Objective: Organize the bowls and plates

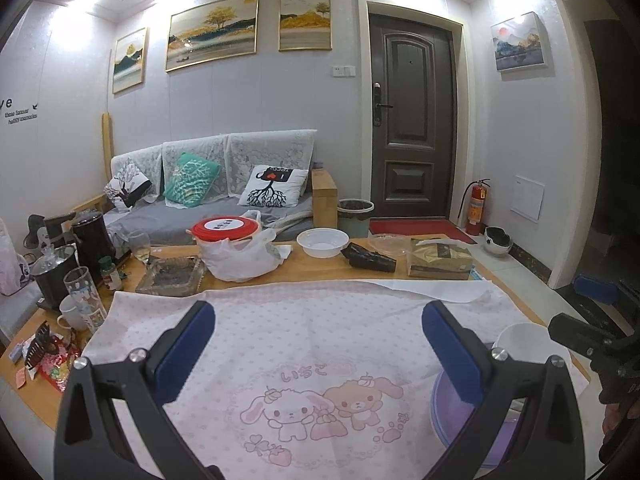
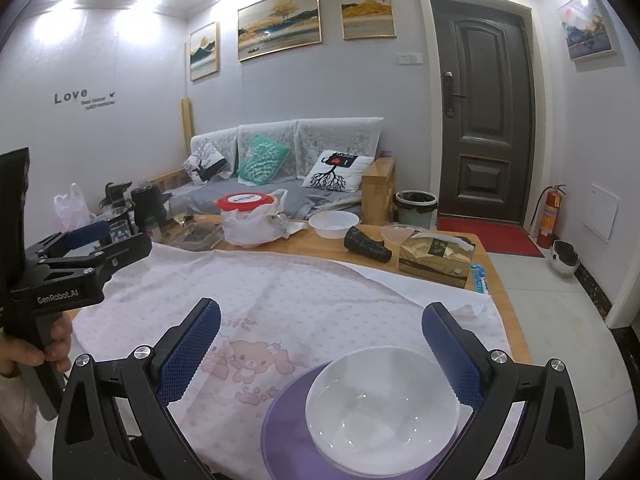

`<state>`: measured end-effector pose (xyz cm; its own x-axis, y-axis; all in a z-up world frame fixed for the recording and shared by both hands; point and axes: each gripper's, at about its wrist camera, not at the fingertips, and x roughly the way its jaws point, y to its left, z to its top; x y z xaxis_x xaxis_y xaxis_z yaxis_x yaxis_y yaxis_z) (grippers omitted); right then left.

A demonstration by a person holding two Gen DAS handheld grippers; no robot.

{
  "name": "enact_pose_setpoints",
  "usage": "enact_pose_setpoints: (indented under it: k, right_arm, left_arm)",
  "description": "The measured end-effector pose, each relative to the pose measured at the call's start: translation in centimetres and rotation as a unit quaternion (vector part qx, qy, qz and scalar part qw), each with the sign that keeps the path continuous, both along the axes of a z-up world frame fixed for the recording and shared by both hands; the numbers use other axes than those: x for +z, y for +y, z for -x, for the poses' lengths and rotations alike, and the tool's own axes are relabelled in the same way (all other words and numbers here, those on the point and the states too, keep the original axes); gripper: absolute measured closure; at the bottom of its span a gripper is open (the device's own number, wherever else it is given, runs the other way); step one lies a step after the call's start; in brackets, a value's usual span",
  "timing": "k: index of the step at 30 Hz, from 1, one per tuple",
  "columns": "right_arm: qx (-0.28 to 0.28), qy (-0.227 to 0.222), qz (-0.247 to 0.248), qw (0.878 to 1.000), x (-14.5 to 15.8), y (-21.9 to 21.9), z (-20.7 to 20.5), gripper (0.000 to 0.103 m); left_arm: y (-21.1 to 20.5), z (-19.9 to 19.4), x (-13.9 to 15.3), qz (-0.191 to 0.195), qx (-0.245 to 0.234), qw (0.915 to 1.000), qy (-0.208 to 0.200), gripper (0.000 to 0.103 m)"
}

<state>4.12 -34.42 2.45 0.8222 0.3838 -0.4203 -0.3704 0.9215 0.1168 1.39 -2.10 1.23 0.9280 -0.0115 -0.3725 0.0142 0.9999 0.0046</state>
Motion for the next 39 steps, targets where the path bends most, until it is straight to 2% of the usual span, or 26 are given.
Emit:
enact_pose_setpoints:
  k: [39]
  right_arm:
    - [-0.005, 0.0, -0.002, 1.0, -0.25, -0.45, -0.24, 0.003]
  left_arm:
    - [0.04, 0.23, 0.14, -0.001, 0.001, 1.0, -0.002, 0.0]
